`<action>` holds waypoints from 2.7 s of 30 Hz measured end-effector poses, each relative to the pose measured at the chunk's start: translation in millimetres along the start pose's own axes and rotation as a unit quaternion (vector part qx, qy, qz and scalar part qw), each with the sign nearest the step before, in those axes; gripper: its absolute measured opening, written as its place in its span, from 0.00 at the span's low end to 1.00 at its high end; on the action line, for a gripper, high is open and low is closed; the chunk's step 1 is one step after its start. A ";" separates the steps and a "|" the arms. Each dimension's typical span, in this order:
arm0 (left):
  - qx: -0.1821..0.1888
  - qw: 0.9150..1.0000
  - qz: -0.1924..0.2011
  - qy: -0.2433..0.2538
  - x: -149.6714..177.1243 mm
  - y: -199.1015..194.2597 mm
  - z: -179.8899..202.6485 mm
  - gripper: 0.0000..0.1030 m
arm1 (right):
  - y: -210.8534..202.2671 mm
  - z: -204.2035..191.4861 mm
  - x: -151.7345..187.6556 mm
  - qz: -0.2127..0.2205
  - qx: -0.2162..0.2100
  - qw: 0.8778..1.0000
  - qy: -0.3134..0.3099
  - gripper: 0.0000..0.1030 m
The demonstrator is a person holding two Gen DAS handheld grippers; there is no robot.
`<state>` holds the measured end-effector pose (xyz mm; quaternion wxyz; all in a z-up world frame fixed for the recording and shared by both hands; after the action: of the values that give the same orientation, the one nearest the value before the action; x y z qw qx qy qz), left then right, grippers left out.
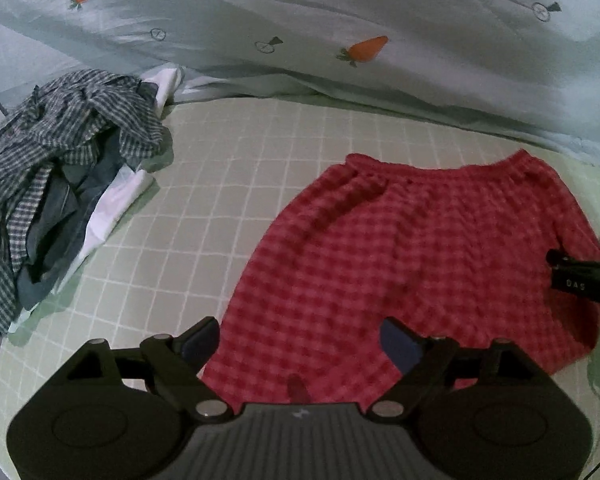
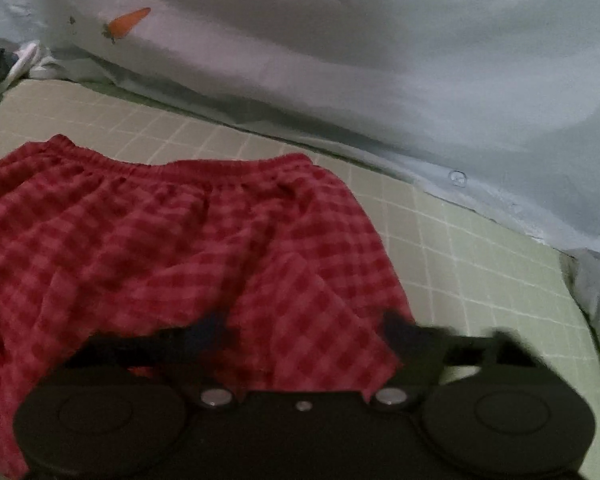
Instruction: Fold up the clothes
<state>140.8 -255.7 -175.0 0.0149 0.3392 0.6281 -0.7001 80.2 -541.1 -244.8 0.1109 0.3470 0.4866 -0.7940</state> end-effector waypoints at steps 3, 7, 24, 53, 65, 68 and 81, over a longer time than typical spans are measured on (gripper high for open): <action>0.004 1.000 0.000 0.000 -0.7 0.6 1.2 0.85 | -13.5 9.5 1.1 0.024 -0.009 1.000 0.017 0.01; 0.013 1.000 0.005 0.000 3.3 -4.5 5.1 0.85 | -79.6 42.9 19.9 0.087 0.023 0.995 0.040 0.01; 0.011 1.000 0.019 -0.001 14.3 -28.8 2.0 0.85 | -99.5 54.9 76.1 -0.001 0.004 0.987 0.161 0.95; 0.029 0.999 -0.010 -0.019 100.6 -55.2 -73.4 0.85 | -179.1 -58.4 145.5 -0.054 -0.054 0.991 0.106 0.31; -0.002 1.000 0.011 -0.004 104.5 -69.6 -139.7 0.85 | -152.9 -123.2 80.9 0.016 -0.045 0.992 0.120 0.63; -0.009 1.000 0.013 0.002 109.6 -71.9 -151.5 0.85 | -148.2 -135.3 82.3 0.019 -0.032 0.993 0.110 0.63; -0.005 1.000 0.006 -0.028 119.0 -70.0 -169.7 0.85 | -190.4 -73.3 95.8 0.049 0.144 0.977 0.149 0.59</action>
<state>95.4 -41.8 -169.6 0.0378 0.3233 0.6288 -0.7062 -55.5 -367.8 -196.4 0.0251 0.4972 0.3601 -0.7890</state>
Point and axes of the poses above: each gripper's, at about its wrist camera, not at the fingertips, and y roughly the way its jaws point, z to its right, x to its underside, the point moved 9 cm from there along y, roughly the way its jaws point, and after that the axes turned 5 degrees about x, right-handed, at the moved point
